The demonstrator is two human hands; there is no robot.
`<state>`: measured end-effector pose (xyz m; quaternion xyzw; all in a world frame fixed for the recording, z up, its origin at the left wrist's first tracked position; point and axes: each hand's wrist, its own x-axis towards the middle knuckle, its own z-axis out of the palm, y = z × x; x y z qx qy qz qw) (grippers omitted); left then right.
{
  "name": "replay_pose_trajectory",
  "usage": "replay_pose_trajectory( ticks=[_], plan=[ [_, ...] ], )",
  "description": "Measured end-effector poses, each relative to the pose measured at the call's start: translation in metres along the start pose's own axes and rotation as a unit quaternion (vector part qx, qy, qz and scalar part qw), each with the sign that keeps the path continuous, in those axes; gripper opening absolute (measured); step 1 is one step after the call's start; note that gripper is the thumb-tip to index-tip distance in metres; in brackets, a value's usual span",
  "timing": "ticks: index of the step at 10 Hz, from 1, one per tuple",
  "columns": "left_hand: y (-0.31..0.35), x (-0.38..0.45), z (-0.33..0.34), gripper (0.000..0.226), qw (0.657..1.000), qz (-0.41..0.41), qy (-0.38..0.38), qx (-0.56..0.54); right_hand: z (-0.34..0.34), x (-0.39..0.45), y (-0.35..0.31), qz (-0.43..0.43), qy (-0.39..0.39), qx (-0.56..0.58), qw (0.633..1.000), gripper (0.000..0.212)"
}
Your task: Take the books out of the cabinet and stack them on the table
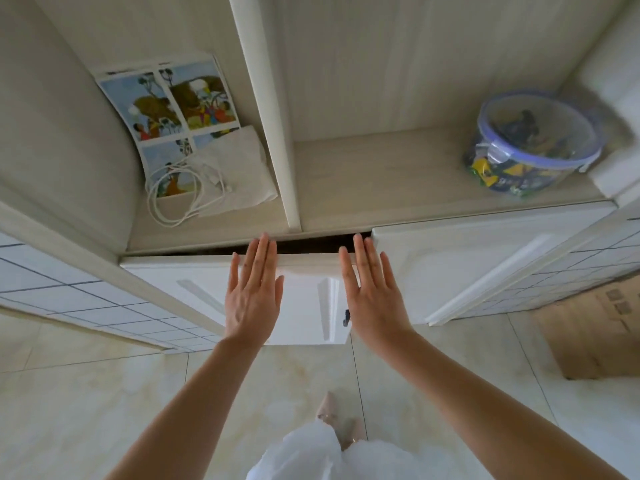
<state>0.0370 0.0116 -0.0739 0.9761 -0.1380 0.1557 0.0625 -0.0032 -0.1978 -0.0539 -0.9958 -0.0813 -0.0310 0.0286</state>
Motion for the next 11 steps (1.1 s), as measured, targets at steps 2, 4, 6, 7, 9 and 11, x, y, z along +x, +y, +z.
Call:
replay_pose_trajectory(
  ticks=[2, 4, 6, 7, 9, 11],
  plan=[
    [0.005, 0.018, 0.006, 0.079, 0.998, -0.024, -0.039, 0.037, 0.01, 0.029, 0.01, 0.0, 0.045, -0.032, 0.999, 0.073],
    [0.001, 0.023, 0.01, 0.081, 0.998, -0.019, -0.038, 0.04, 0.019, 0.041, 0.017, -0.021, 0.084, -0.064, 0.994, 0.078],
    [-0.002, 0.026, 0.016, 0.084, 0.999, -0.015, -0.019, 0.032, 0.023, 0.047, 0.017, -0.015, 0.1, -0.081, 0.992, 0.074],
    [-0.001, 0.026, 0.016, 0.085, 0.999, -0.015, -0.014, 0.026, 0.021, 0.048, 0.017, -0.015, 0.099, -0.08, 0.992, 0.08],
    [-0.003, 0.028, 0.007, 0.079, 1.0, -0.007, -0.019, 0.002, 0.006, 0.045, 0.012, -0.011, 0.052, -0.058, 0.997, 0.09],
    [-0.002, 0.015, -0.015, 0.068, 0.999, -0.001, -0.005, -0.042, -0.016, 0.023, 0.016, -0.05, 0.046, -0.038, 0.997, 0.077]
  ],
)
